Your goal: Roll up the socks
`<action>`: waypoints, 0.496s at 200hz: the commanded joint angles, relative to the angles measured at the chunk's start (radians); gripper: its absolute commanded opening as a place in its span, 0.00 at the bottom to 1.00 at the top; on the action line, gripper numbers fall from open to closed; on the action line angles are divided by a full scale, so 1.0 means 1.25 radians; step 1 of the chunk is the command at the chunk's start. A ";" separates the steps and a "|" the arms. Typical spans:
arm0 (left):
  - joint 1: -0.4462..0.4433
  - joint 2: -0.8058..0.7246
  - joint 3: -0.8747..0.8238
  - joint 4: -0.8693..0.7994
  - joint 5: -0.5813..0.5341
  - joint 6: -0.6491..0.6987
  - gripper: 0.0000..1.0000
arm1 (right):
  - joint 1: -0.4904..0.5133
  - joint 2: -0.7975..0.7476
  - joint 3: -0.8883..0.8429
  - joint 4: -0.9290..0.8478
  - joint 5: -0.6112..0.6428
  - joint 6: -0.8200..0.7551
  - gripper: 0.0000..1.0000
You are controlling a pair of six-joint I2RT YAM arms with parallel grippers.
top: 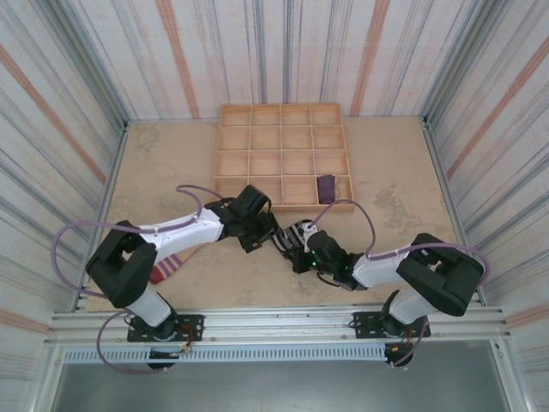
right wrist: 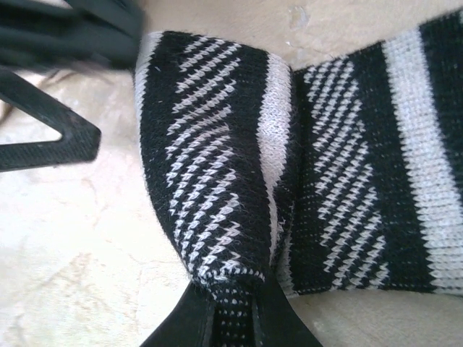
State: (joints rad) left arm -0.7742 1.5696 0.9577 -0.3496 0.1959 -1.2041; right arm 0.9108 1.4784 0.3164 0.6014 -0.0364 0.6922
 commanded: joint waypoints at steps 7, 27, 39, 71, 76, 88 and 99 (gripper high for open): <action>-0.010 -0.029 -0.002 -0.008 -0.042 0.015 0.78 | -0.028 0.070 -0.052 -0.122 -0.160 0.154 0.00; -0.021 -0.026 -0.004 -0.013 -0.062 0.022 0.76 | -0.043 0.110 -0.066 -0.064 -0.216 0.218 0.00; -0.027 -0.027 -0.009 -0.004 -0.072 0.026 0.74 | -0.050 0.132 -0.076 -0.027 -0.234 0.255 0.00; -0.041 -0.033 -0.009 -0.012 -0.101 0.069 0.60 | -0.089 0.182 -0.100 0.039 -0.278 0.328 0.00; -0.043 -0.036 -0.009 -0.015 -0.105 0.075 0.59 | -0.096 0.188 -0.101 0.043 -0.287 0.335 0.00; -0.049 -0.047 -0.017 -0.020 -0.117 0.089 0.58 | -0.110 0.195 -0.099 0.043 -0.307 0.343 0.00; -0.052 -0.058 -0.028 -0.021 -0.122 0.099 0.57 | -0.118 0.196 -0.088 0.016 -0.319 0.345 0.00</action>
State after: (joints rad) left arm -0.8272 1.5497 0.9543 -0.3424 0.1005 -1.1397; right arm 0.7807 1.6493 0.2569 0.9188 -0.3748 1.0363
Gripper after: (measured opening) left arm 0.577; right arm 0.101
